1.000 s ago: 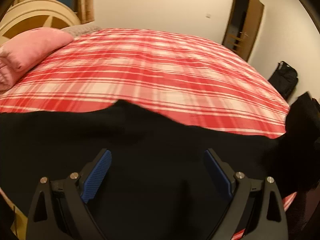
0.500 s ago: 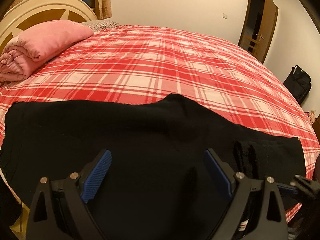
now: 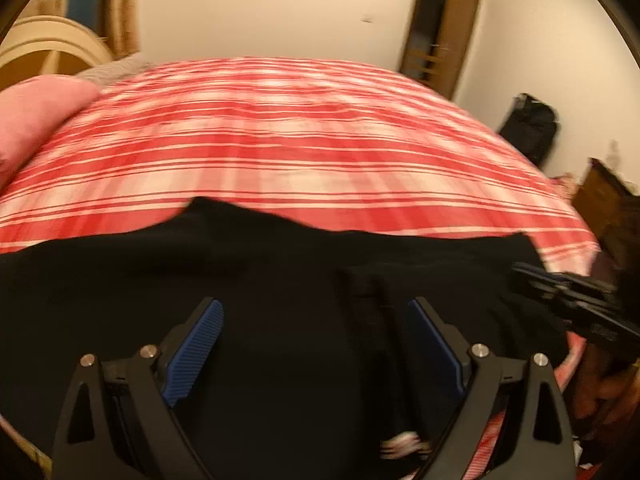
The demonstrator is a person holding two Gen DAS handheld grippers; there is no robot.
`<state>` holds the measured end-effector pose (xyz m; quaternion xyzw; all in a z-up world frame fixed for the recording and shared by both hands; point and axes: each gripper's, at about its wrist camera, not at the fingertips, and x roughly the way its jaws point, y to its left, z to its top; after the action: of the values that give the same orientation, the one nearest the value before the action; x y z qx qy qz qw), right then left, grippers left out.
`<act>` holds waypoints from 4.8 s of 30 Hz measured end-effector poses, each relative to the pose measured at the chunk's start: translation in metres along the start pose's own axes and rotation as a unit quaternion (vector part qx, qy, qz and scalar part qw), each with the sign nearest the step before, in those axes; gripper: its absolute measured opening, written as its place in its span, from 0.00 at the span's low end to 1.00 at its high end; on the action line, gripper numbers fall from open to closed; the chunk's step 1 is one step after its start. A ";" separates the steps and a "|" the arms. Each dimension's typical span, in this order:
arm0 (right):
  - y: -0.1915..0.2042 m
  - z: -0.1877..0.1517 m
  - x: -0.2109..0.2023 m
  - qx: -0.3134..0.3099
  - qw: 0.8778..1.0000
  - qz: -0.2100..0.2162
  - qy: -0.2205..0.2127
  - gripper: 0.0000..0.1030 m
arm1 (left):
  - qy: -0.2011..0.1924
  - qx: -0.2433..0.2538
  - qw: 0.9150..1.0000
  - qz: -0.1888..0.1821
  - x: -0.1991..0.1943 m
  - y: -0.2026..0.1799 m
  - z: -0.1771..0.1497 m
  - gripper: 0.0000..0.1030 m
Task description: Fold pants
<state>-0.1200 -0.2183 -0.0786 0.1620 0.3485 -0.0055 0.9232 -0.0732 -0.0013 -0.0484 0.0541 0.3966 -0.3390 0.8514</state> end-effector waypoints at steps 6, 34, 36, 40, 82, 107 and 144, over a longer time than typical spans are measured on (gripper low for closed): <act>-0.010 -0.005 -0.017 -0.002 0.999 -0.032 -0.022 0.16 | 0.023 0.014 0.998 -0.057 0.017 -0.029 -0.001 0.75; 0.020 0.019 -0.036 0.003 0.992 -0.024 -0.125 0.53 | -0.059 -0.185 0.949 0.248 -0.069 0.152 -0.034 0.91; 0.042 0.025 -0.032 -0.020 0.992 -0.001 -0.121 0.53 | -0.086 -0.271 0.914 0.291 -0.101 0.198 -0.059 0.91; 0.069 0.028 -0.018 -0.040 0.994 0.028 -0.101 0.53 | -0.121 -0.359 0.871 0.313 -0.133 0.246 -0.096 0.91; 0.004 -0.002 -0.026 0.090 0.995 -0.010 -0.052 0.53 | -0.185 -0.253 0.934 0.173 -0.136 0.183 -0.047 0.32; -0.080 -0.022 -0.084 0.183 0.976 -0.060 -0.099 0.53 | -0.059 0.129 0.985 -0.097 0.004 -0.132 -0.009 0.31; -0.086 -0.024 -0.081 0.201 0.975 -0.049 -0.085 0.53 | 0.013 0.185 0.982 -0.045 0.037 -0.160 -0.022 0.31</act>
<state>-0.2075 -0.3006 -0.0688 0.3261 0.2684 -0.1349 0.8963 -0.1694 -0.1351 -0.0614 0.1968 0.3398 -0.4441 0.8053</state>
